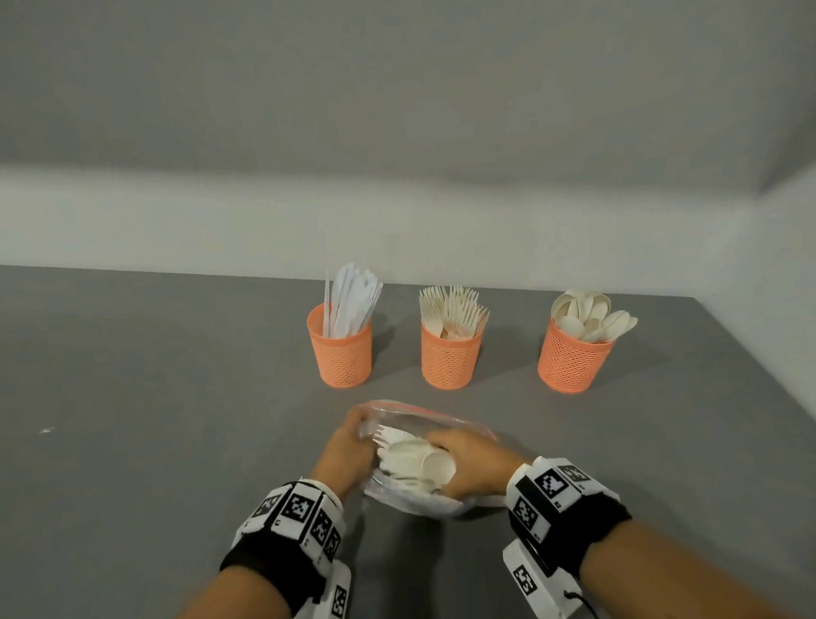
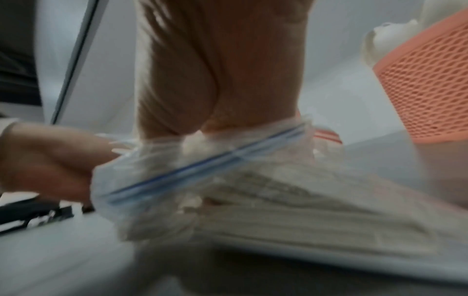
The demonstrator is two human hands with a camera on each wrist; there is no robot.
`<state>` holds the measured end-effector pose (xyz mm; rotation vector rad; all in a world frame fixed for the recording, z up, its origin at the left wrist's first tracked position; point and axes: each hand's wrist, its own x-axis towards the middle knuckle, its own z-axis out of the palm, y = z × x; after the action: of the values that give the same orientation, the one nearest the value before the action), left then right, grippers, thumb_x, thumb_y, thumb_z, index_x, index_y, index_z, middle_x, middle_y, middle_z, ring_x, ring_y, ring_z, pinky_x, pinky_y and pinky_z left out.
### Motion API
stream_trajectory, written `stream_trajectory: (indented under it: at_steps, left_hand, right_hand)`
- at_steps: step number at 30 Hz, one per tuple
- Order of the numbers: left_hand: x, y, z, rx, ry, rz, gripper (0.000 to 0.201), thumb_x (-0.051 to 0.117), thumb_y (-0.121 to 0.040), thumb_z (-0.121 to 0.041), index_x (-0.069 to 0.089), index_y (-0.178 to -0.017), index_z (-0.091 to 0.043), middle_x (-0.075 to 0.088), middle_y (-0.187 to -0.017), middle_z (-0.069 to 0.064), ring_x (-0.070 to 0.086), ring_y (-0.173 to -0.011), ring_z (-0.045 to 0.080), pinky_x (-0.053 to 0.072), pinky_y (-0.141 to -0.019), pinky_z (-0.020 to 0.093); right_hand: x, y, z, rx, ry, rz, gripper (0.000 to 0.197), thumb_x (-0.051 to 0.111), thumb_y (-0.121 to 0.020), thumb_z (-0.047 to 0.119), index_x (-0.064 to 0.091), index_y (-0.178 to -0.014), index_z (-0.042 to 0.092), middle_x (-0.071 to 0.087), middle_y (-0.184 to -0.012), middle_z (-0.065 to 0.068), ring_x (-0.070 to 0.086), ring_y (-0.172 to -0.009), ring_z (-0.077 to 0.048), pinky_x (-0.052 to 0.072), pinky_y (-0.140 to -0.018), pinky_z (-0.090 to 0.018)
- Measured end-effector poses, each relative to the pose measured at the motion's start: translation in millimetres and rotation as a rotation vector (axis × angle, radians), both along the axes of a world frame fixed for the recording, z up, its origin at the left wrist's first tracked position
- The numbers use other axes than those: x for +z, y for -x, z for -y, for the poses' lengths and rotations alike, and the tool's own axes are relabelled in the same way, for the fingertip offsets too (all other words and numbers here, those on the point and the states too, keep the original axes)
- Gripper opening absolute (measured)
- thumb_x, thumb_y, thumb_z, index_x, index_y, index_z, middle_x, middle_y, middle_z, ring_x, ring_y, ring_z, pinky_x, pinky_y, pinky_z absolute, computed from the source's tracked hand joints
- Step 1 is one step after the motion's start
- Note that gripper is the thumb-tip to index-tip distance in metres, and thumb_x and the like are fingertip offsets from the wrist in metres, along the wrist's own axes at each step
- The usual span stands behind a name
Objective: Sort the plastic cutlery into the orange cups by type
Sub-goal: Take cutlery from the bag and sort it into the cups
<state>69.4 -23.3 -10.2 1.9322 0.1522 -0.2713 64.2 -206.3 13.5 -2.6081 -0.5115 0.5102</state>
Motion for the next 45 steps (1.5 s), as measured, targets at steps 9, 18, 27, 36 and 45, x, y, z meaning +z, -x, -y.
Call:
stream_trajectory:
  at_steps: [9, 18, 27, 36, 45]
  left_hand:
    - [17.7, -0.2, 0.3, 0.131, 0.556, -0.327, 0.022, 0.047, -0.084, -0.005, 0.065, -0.097, -0.002, 0.065, -0.063, 0.008, 0.058, -0.041, 0.013, 0.046, -0.041, 0.019]
    - [-3.6, -2.5, 6.2, -0.087, 0.148, -0.264, 0.078, 0.043, -0.069, 0.016, 0.037, -0.124, -0.039, 0.051, -0.087, 0.011, 0.049, -0.067, 0.019, 0.042, -0.053, 0.028]
    - [-3.3, -2.1, 13.1, 0.069, 0.233, -0.201, 0.036, 0.062, -0.082, -0.003, 0.054, -0.113, -0.02, 0.06, -0.08, 0.01, 0.051, -0.047, 0.012, 0.038, -0.035, 0.017]
    - [-11.5, -9.8, 16.9, 0.127, 0.068, -0.037, 0.027, 0.056, -0.086, -0.013, 0.052, -0.111, -0.022, 0.066, -0.103, 0.015, 0.065, -0.083, 0.03, 0.057, -0.077, 0.045]
    - [10.2, -15.4, 13.1, 0.06, 0.462, -0.148, 0.048, 0.058, -0.081, 0.008, 0.048, -0.124, -0.011, 0.059, -0.106, 0.019, 0.06, -0.065, 0.022, 0.052, -0.049, 0.024]
  right_hand:
    - [3.1, -11.9, 15.7, -0.285, -0.285, -0.038, 0.017, 0.07, -0.075, 0.009, 0.058, -0.085, 0.012, 0.06, -0.082, -0.005, 0.057, -0.08, -0.018, 0.04, -0.062, -0.02]
    - [-17.5, -17.0, 8.6, -0.11, 0.155, 0.169, 0.055, 0.069, -0.078, 0.02, 0.051, -0.129, 0.012, 0.049, -0.137, -0.008, 0.041, -0.13, -0.024, 0.032, -0.106, -0.031]
    - [-15.4, -19.8, 9.9, -0.225, 0.077, -0.008, 0.043, 0.069, -0.077, 0.019, 0.06, -0.119, 0.015, 0.065, -0.117, -0.005, 0.061, -0.107, -0.026, 0.042, -0.077, -0.026]
    - [-5.5, -13.3, 18.5, -0.303, -0.148, -0.095, 0.043, 0.069, -0.078, 0.009, 0.057, -0.119, 0.007, 0.064, -0.115, -0.012, 0.058, -0.097, -0.022, 0.038, -0.076, -0.024]
    - [-2.2, -8.3, 21.1, -0.354, -0.214, -0.076, 0.034, 0.067, -0.081, 0.013, 0.061, -0.112, 0.001, 0.066, -0.107, -0.014, 0.06, -0.096, -0.025, 0.037, -0.071, -0.022]
